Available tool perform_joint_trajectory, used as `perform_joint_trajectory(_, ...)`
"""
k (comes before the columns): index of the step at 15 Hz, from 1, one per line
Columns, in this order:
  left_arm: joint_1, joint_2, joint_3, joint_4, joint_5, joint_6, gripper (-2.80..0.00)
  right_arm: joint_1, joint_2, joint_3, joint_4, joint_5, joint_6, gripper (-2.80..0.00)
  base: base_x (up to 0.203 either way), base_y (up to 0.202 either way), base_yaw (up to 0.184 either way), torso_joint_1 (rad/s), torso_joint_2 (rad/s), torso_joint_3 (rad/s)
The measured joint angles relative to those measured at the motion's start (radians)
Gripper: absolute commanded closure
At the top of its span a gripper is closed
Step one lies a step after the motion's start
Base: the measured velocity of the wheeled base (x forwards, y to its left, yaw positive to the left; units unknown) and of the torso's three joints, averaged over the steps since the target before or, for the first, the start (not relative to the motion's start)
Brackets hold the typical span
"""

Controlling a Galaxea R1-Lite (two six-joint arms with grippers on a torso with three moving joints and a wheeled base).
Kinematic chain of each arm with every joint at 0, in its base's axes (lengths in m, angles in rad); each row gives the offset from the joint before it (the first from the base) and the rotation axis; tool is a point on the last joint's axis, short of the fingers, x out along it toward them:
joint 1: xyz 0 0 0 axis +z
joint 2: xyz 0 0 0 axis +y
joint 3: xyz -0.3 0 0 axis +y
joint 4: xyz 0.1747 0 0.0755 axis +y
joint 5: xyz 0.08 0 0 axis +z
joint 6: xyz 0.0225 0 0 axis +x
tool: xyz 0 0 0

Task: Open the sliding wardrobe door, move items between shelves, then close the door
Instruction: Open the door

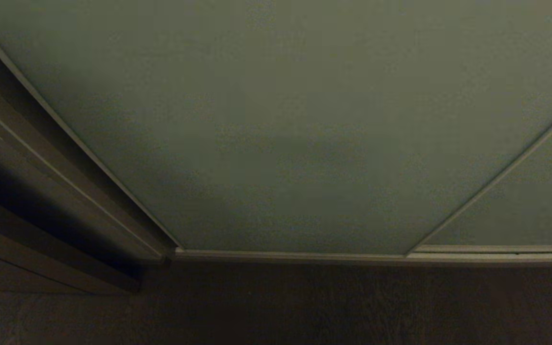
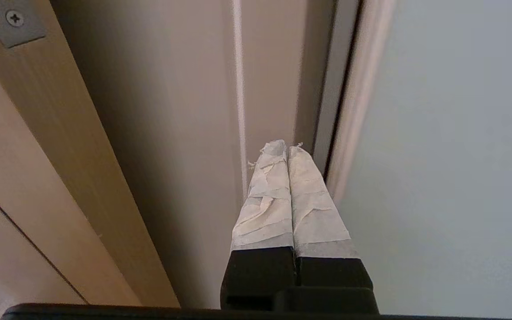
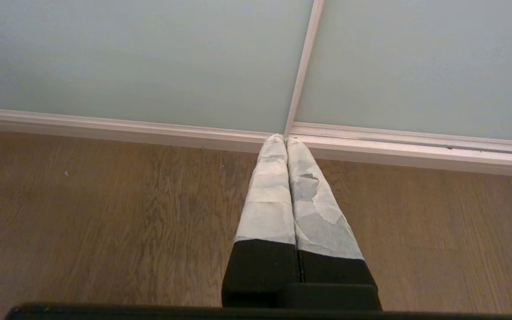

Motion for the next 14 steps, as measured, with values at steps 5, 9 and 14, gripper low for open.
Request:
perform_joint_trajectory(5,0.017,0.070,-0.076,-0.024,-0.001,-0.019,0.00,0.000,0.000,0.000,0.000,0.000,0.000,0.00,0.000,0.000,0.000,0.000,0.00,0.000)
perform_joint_trajectory(9,0.017,0.141,-0.137,-0.190,-0.020,-0.015,0.00,0.000,0.000,0.000,0.000,0.000,0.000,0.00,0.000,0.000,0.000,0.000,0.00,0.000)
perform_joint_trajectory(14,0.016,0.210,-0.197,-0.249,-0.066,-0.012,0.00,0.000,0.000,0.000,0.000,0.000,0.000,0.00,0.000,0.000,0.000,0.000,0.00,0.000)
